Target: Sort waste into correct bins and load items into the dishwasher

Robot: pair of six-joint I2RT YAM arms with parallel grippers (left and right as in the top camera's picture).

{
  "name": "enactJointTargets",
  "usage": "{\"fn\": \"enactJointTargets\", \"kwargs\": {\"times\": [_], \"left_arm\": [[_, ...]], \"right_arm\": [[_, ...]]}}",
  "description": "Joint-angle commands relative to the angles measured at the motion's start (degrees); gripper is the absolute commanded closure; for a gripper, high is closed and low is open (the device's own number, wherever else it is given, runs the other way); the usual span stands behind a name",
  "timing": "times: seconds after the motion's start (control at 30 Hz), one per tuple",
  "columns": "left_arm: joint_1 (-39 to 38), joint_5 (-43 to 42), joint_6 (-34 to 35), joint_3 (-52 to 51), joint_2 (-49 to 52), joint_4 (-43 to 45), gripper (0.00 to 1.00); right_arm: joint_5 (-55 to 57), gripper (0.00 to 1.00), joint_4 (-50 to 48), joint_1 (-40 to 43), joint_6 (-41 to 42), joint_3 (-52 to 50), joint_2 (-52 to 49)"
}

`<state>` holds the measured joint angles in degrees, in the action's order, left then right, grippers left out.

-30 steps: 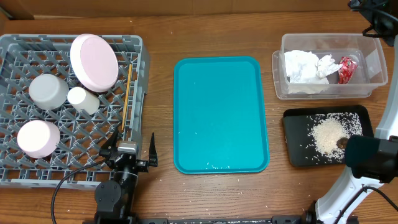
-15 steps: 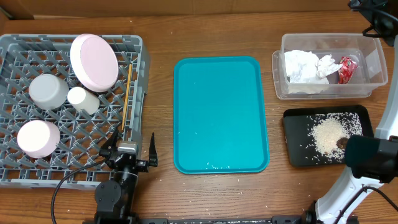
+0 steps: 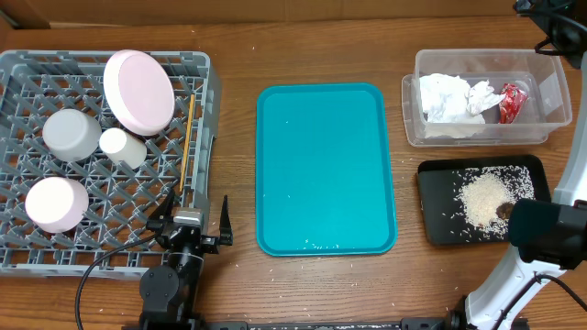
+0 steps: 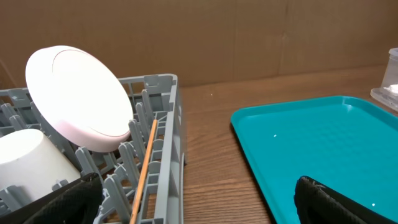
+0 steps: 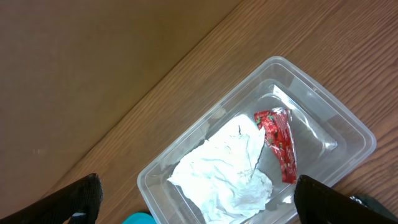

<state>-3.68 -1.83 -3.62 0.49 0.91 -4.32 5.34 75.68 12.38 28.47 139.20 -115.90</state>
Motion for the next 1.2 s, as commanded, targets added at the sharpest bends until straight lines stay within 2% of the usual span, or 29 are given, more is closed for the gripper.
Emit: {"fn": "enactJointTargets", "kwargs": {"times": [0.0,0.07,0.27,0.47,0.57,0.67,0.97,1.17], "left_arm": [[0.02,0.79,-1.33,-0.20,-0.61,-0.15,0.00],[0.02,0.79,-1.33,-0.20,-0.61,-0.13,0.00],[0.00,0.79,-1.33,-0.20,-0.61,-0.13,0.00],[0.02,0.79,-1.33,-0.20,-0.61,-0.13,0.00],[0.00,0.79,-1.33,-0.20,-0.61,-0.13,0.00],[0.00,0.79,-1.33,-0.20,-0.61,-0.13,0.00],[0.00,0.79,-1.33,-0.20,-0.61,-0.15,0.00],[0.00,0.79,-1.33,-0.20,-0.61,-0.13,0.00]], "right_arm": [[0.15,0.00,1.36,0.22,0.00,0.66,0.39],[0.26,0.00,2.58,0.20,-0.02,0.66,0.92],[10.45,0.00,6.29,-2.47,-2.78,0.63,7.04],[9.60,0.00,2.73,-5.01,-10.54,0.33,14.08],[9.46,0.00,-1.29,-6.14,-13.73,-3.69,17.57],[8.37,0.00,-8.66,-6.64,-13.99,-12.41,22.45],[-3.17,0.00,-40.19,-6.64,-13.97,-54.80,44.46],[-8.13,0.00,-53.31,-6.64,-13.99,-78.97,58.34]]}}
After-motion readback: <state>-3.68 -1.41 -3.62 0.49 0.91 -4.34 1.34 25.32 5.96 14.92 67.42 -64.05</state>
